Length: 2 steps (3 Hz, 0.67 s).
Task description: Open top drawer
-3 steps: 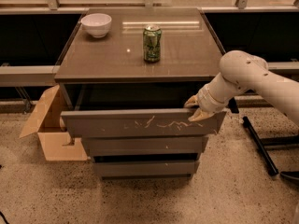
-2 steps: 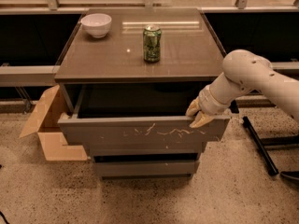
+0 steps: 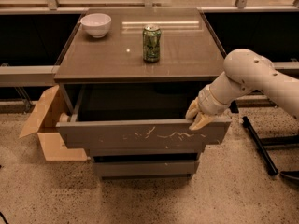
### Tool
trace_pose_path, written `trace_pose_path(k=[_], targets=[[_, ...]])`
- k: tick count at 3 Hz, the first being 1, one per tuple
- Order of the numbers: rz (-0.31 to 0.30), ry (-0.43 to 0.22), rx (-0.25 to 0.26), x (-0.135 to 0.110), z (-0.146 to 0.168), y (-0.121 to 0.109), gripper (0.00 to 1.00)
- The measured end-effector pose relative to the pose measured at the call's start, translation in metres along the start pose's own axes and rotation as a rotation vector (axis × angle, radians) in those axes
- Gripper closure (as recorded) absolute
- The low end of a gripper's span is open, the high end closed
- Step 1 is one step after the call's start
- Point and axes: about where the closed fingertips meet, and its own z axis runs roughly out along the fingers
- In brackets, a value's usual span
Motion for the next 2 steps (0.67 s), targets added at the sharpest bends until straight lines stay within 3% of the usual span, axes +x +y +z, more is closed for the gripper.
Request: trace_pose_path(k=[2], targets=[[0.0,0.0,0.0,0.0,0.0001,0.0,0.38]])
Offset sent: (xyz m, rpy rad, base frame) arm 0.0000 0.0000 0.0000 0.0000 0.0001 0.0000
